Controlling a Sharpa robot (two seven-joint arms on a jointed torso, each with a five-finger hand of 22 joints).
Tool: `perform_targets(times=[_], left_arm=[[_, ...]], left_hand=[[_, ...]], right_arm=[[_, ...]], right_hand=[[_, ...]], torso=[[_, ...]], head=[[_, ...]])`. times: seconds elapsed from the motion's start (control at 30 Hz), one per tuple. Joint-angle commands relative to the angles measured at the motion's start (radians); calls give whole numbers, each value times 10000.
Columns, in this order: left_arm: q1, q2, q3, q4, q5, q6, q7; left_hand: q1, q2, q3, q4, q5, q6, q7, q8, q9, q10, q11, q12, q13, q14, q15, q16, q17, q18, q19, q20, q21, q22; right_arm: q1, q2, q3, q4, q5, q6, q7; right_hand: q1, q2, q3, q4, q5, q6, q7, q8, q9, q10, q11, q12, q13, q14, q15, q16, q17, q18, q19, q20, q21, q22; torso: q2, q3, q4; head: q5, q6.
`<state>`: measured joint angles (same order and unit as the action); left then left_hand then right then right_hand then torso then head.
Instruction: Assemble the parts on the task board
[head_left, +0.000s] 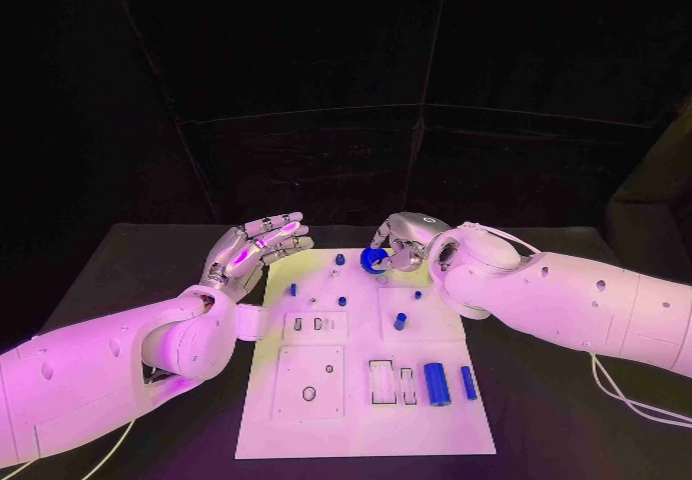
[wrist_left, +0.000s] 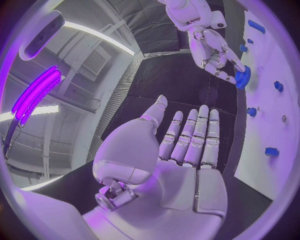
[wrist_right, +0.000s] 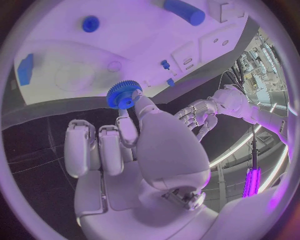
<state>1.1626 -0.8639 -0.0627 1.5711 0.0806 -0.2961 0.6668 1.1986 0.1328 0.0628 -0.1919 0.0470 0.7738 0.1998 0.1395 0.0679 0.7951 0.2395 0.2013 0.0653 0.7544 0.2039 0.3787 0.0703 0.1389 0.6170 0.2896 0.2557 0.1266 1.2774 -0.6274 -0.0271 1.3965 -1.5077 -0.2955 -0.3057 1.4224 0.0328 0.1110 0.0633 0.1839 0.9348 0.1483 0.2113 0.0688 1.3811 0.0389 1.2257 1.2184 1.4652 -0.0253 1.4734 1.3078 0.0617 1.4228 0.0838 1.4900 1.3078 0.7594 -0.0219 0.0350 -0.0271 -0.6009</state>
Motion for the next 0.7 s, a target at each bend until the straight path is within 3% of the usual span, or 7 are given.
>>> perform_targets(times=[0.03, 0.23, 0.5, 0.7], left_arm=[[20, -5, 10, 40, -20, 0, 57], [22, 1, 11, 35, -20, -22, 67], [23, 46, 11, 10, -20, -14, 69], [25, 56, 11, -3, -20, -2, 64]], left_hand=[[-24, 49, -40, -27, 26, -11, 924, 50, -12, -50, 20, 62, -9, -47, 15, 39, -10, 143, 59, -8, 21, -13], [-28, 59, -38, -24, 25, -8, 924, 53, -11, -47, 19, 65, -8, -45, 15, 41, -9, 143, 60, -8, 21, -14], [-28, 59, -38, -24, 25, -8, 924, 53, -11, -47, 19, 65, -8, -45, 15, 41, -9, 143, 60, -8, 21, -14], [-31, 69, -34, -25, 25, -4, 923, 56, -10, -44, 19, 68, -8, -42, 14, 43, -9, 143, 61, -8, 22, -15]], right_arm=[[21, 223, 9, 14, -465, -413, -127], [-24, 907, 6, -339, -752, -341, -101], [-178, 1693, 4, -896, -929, -72, -15], [-211, 1957, 6, -1217, -977, 56, 67]], right_hand=[[-140, -2, 80, -6, 51, 816, -255, -43, 3, 62, -29, 49, 15, 633, -68, 43, 467, -163, 61, -15, 64, 570], [-146, -30, 153, -22, 97, 829, -260, -87, -11, 49, -35, 0, -19, 627, -73, 28, 438, -175, 99, -21, 84, 626], [-158, -53, 211, -32, 121, 824, -251, -131, -22, 48, -31, -14, -20, 623, -73, 19, 421, -178, 107, -24, 89, 638], [-190, -72, 272, -28, 145, 805, -235, -186, -33, 35, -19, -44, -34, 619, -67, 9, 404, -179, 108, -23, 90, 642]], torso=[[11, -3, -2], [5, 4, -16], [22, 9, 14], [18, 10, -21]], head=[[10, -6], [61, -1], [123, -25], [178, -65]])
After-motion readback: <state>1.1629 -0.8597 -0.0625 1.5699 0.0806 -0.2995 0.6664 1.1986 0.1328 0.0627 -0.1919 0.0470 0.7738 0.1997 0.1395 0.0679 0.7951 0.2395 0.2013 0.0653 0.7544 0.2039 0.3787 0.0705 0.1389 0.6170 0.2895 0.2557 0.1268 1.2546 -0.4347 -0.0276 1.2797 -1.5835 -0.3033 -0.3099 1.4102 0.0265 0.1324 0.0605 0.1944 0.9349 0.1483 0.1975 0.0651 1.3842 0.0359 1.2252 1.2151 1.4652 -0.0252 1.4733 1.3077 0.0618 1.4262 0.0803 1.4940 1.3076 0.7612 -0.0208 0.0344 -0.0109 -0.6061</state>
